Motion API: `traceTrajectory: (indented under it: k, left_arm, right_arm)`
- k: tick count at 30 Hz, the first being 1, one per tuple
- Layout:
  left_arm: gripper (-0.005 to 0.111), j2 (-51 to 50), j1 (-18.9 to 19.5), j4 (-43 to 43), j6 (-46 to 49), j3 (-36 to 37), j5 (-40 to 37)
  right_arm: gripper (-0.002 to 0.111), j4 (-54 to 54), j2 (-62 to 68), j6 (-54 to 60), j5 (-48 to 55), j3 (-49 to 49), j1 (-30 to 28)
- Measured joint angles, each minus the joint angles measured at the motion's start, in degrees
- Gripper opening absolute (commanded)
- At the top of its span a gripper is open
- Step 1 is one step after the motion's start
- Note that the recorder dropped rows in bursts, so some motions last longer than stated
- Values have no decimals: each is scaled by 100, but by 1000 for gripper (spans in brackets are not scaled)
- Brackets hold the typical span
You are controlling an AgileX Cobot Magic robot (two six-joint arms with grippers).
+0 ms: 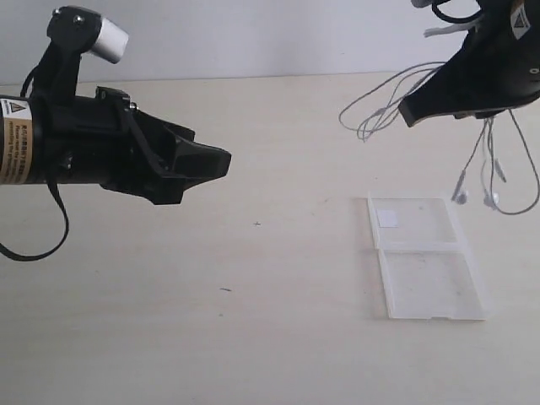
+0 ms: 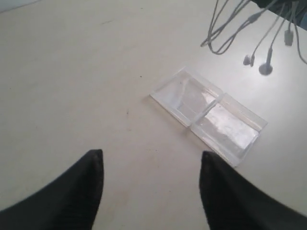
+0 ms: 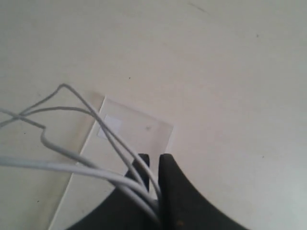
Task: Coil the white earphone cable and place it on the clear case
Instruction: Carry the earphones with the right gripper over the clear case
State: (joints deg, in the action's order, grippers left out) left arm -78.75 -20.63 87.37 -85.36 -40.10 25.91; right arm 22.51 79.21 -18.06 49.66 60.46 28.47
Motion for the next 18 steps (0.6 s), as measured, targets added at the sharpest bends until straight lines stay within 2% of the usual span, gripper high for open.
traceTrajectory:
  k: [3, 6, 18]
  left_arm:
    - [45, 0, 0, -291, 184, 92, 129]
    - [46, 0, 0, -483, 295, 127, 348]
    - [46, 4, 0, -519, 350, 167, 1190]
  right_arm:
    - [0, -117, -5, -372, 0, -142, 0]
    - [0, -163, -14, -929, 28, -244, 0]
    - [0, -363, -14, -3030, 1004, -283, 0]
